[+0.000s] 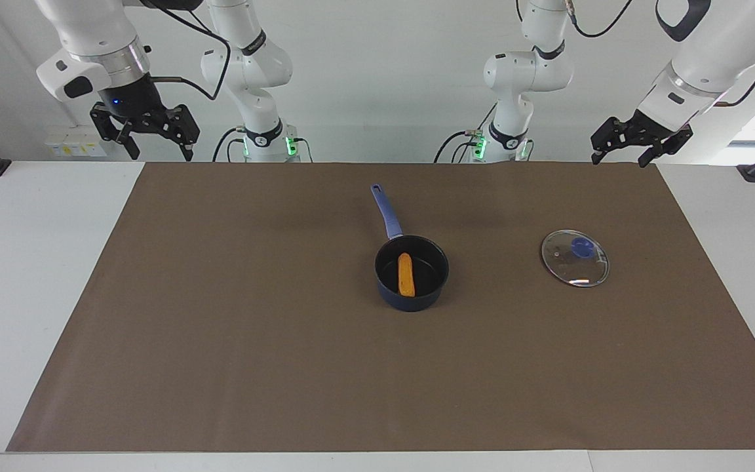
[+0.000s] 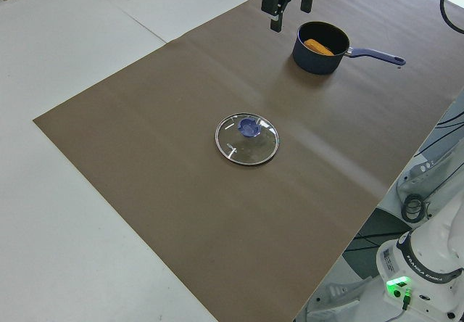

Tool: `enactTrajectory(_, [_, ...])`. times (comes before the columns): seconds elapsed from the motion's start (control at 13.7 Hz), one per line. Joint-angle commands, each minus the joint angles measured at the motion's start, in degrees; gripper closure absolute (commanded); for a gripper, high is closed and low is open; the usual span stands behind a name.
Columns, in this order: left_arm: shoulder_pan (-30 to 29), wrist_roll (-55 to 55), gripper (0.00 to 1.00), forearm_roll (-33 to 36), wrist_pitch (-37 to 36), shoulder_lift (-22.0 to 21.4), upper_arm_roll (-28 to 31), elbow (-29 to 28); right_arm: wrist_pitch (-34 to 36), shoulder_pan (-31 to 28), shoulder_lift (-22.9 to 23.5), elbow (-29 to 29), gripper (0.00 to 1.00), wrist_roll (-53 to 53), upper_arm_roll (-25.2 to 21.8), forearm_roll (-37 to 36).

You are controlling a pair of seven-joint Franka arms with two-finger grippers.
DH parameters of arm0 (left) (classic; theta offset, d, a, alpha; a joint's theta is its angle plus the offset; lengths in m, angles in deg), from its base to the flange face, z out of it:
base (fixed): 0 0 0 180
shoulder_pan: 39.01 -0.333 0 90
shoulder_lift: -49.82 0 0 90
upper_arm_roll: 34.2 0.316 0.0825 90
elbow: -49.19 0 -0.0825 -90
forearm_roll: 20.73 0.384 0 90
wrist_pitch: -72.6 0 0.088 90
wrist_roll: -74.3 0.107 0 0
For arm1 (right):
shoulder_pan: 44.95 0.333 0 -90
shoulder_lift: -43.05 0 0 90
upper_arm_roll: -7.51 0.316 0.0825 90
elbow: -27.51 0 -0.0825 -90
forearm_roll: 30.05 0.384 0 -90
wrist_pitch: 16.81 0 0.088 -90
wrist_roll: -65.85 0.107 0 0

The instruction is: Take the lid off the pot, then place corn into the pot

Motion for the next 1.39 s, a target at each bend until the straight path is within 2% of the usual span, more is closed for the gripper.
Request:
enactTrajectory(0.0, [-0.2,0.3,0.0,0.8,-0.7,-0.5,-0.1,-0.1,1.2,-0.9,-0.7,0.4,0.0,-1.7,0.3,-0.3])
enactTrajectory(1.31, [-0.2,0.3,0.0,0.8,-0.7,-0.5,-0.1,-0.1,-0.1,-0.5,-1.6,-1.4,0.0,-1.4,0.3,0.1])
